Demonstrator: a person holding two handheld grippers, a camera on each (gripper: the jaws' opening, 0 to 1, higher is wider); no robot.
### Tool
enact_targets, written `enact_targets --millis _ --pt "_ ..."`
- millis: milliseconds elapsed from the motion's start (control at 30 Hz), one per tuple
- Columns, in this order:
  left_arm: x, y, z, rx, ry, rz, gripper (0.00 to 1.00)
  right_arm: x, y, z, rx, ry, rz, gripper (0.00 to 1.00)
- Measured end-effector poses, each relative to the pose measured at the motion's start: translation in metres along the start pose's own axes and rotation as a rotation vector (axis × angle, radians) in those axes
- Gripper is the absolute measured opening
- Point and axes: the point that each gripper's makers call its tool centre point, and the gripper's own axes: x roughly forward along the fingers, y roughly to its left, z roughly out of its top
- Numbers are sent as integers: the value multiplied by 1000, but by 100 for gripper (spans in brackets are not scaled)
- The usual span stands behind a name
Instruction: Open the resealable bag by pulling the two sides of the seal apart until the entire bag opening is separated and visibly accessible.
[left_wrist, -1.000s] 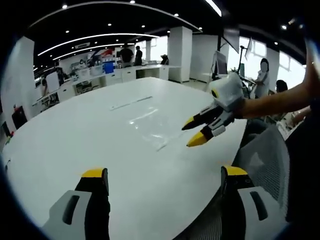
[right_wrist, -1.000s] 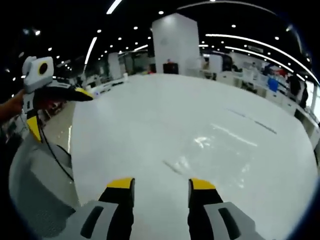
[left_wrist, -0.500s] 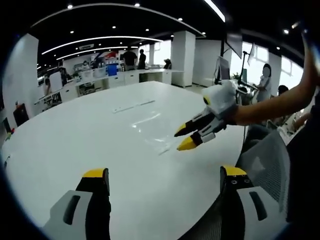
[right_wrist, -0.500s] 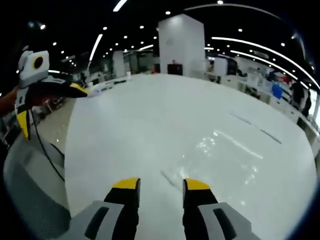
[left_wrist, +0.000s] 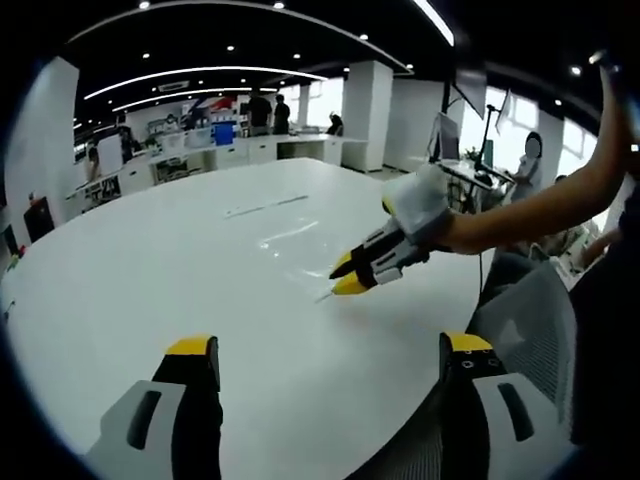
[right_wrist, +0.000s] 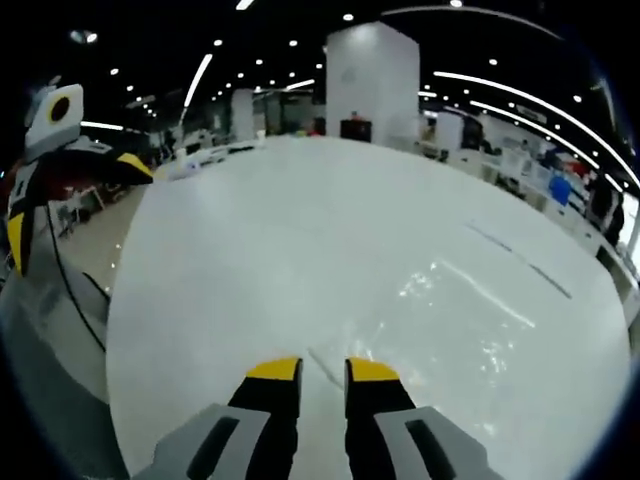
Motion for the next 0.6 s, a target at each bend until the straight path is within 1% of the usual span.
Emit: enact_targets --millis 167,267,433,533,600 --pt "-1 4 1 -22 -16 9 88 5 -3 -6 -3 27 12 9" --pt "0 5 -2 -15 -3 13 88 7 -3 -10 -6 39 16 9" --pt "4 5 -7 -28 5 6 88 10 0 -15 -16 57 38 9" --pt "7 5 -11 -41 17 2 88 12 -1 -14 -29 50 41 8" --pt "8 5 -11 -41 19 -1 88 13 -1 -13 -32 51 43 8"
